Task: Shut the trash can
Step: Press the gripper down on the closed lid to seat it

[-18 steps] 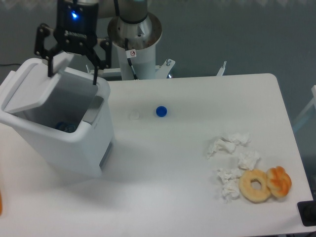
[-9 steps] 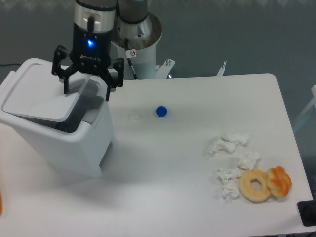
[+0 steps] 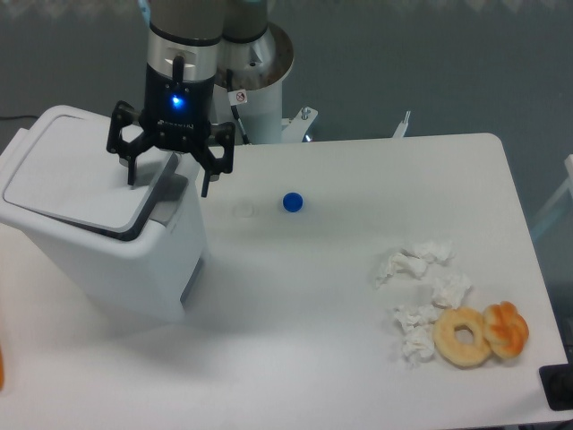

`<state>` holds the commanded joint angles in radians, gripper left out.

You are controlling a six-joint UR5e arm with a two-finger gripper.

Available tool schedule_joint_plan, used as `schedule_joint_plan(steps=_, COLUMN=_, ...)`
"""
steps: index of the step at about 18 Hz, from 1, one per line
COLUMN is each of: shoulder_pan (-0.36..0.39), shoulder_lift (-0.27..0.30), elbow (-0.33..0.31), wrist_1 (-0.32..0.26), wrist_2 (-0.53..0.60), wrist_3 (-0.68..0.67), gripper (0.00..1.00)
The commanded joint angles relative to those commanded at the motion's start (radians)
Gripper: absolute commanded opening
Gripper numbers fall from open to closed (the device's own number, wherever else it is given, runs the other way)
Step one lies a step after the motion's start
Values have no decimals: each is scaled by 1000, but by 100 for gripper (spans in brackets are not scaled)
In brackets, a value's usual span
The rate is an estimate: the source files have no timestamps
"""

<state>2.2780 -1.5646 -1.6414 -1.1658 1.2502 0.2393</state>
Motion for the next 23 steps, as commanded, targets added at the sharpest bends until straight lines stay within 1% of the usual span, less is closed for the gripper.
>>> schedule_joint_plan(steps=8, shoulder_pan=0, shoulder_lift=-9, elbow=-5, wrist_1=0, wrist_2=11, wrist_3=0, gripper=100)
schedule_joint_plan(steps=15, shoulder_pan=0, shoulder_lift=-32, elbow=-6, wrist_1=0, wrist_2=25, wrist_3=0, gripper=100)
schedule_joint_plan(steps=23, shoulder_pan=0, shoulder_lift=-32, elbow=-6, wrist_1=0, wrist_2=25, wrist_3=-2, gripper=100)
